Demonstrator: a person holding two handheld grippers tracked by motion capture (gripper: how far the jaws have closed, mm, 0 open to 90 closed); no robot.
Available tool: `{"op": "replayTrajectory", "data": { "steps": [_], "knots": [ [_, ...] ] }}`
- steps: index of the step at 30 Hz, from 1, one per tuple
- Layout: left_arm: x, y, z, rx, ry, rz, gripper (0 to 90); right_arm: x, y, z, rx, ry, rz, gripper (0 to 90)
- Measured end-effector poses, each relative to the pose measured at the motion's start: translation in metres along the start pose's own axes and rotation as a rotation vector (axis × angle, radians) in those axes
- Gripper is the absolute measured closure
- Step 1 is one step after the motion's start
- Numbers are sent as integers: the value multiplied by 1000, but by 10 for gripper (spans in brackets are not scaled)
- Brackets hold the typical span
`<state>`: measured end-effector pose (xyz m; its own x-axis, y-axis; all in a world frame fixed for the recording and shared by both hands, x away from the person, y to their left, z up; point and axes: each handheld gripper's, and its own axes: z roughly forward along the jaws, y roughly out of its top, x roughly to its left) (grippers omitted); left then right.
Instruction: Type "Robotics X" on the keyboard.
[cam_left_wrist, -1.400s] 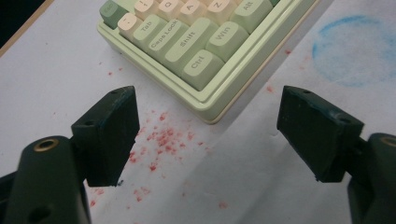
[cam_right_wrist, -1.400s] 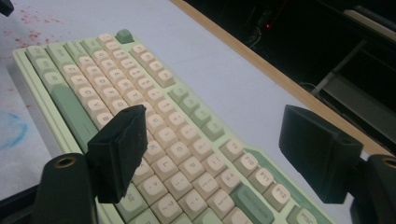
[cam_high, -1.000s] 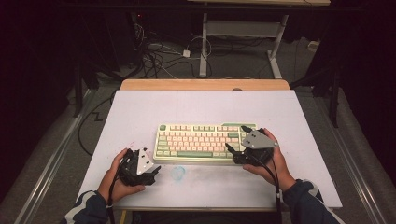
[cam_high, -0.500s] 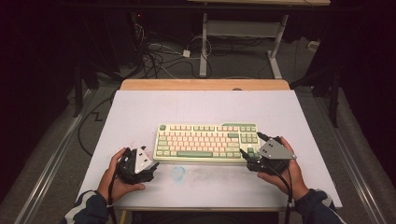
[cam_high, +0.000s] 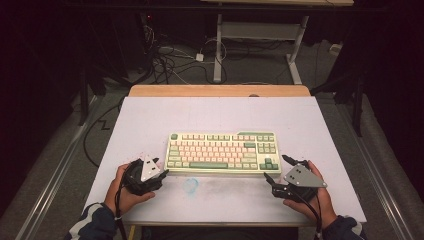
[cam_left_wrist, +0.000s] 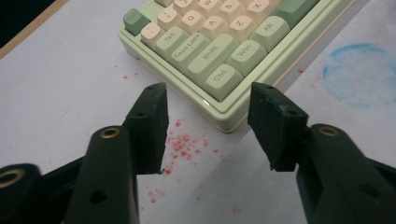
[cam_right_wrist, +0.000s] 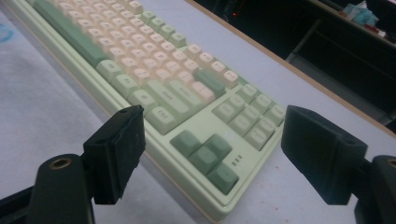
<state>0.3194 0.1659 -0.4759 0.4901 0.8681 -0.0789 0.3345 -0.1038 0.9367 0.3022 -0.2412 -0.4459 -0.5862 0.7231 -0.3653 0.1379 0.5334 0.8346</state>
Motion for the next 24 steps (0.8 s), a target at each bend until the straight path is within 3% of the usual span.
{"op": "replayTrajectory", "data": {
  "steps": [3,7,12,24],
  "knots": [
    [-1,1,3,8,-7,-12,548,3,-2,-3,7,13,-1,226],
    [0,3,7,32,-10,-17,709,5,-5,-5,17,25,0,226],
    [-4,13,8,39,-67,-44,869,6,-5,-2,33,32,-1,226],
    [-24,32,32,73,-141,-28,871,10,-4,2,56,55,-19,226]
  ]
}}
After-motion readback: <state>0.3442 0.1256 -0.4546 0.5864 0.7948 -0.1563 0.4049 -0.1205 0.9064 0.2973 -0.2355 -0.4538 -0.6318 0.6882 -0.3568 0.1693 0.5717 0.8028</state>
